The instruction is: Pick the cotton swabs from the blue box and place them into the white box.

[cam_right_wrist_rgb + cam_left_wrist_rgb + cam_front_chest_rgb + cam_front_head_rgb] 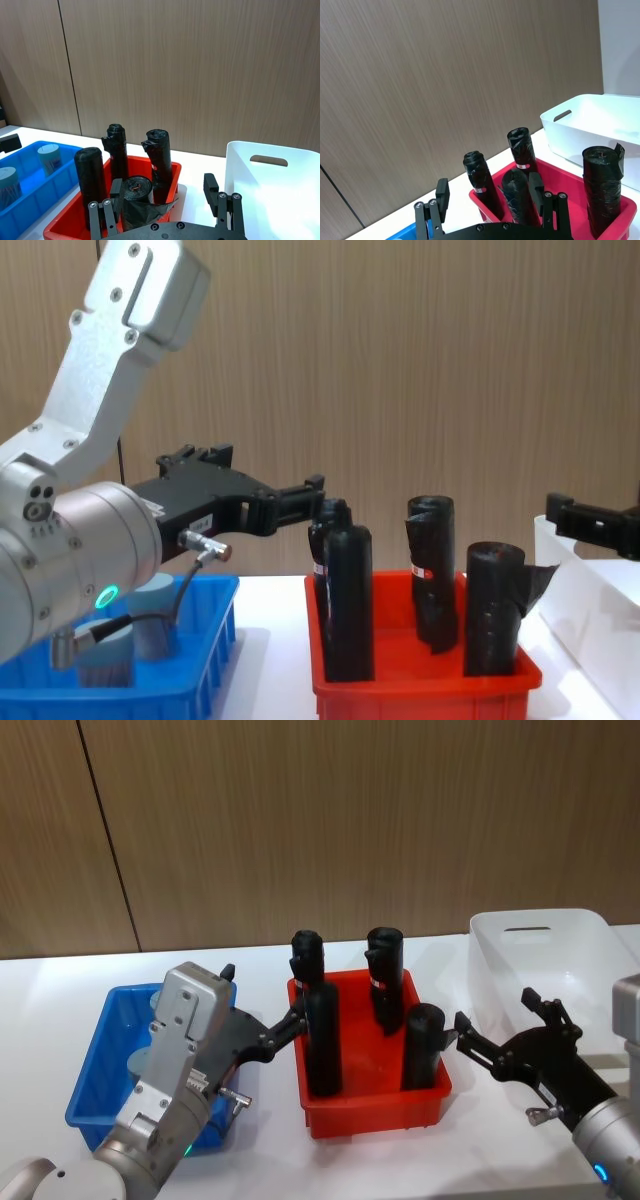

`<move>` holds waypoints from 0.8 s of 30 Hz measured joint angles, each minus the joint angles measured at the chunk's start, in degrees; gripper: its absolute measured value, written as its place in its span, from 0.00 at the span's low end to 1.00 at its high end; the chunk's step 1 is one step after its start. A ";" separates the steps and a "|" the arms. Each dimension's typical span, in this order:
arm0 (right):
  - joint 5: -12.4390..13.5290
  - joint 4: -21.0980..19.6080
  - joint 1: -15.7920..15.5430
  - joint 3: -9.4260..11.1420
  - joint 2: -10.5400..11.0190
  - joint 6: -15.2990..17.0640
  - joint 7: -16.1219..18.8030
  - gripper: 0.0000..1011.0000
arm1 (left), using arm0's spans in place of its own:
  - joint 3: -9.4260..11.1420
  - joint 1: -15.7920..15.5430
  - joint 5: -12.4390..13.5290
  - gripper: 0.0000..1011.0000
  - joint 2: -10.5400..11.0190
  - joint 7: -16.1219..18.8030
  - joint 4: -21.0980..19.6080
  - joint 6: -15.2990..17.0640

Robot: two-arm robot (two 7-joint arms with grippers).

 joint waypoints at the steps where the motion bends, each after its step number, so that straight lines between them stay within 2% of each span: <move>1: 0.00 0.00 0.00 0.00 0.00 0.00 0.00 0.99 | 0.00 0.00 0.00 0.99 0.00 0.00 0.00 0.00; 11: 0.00 0.00 0.00 0.00 0.00 0.00 0.00 0.99 | -0.65 -0.68 -0.88 0.99 0.02 -1.50 1.45 0.58; 19: 0.00 0.00 0.00 0.00 0.00 0.00 0.00 0.99 | -2.57 -1.90 -3.90 0.99 0.90 -4.51 4.79 1.92; 24: 0.00 0.00 0.00 0.00 0.00 0.00 0.00 0.99 | -3.72 -2.12 -5.80 0.99 1.58 -4.98 6.25 2.96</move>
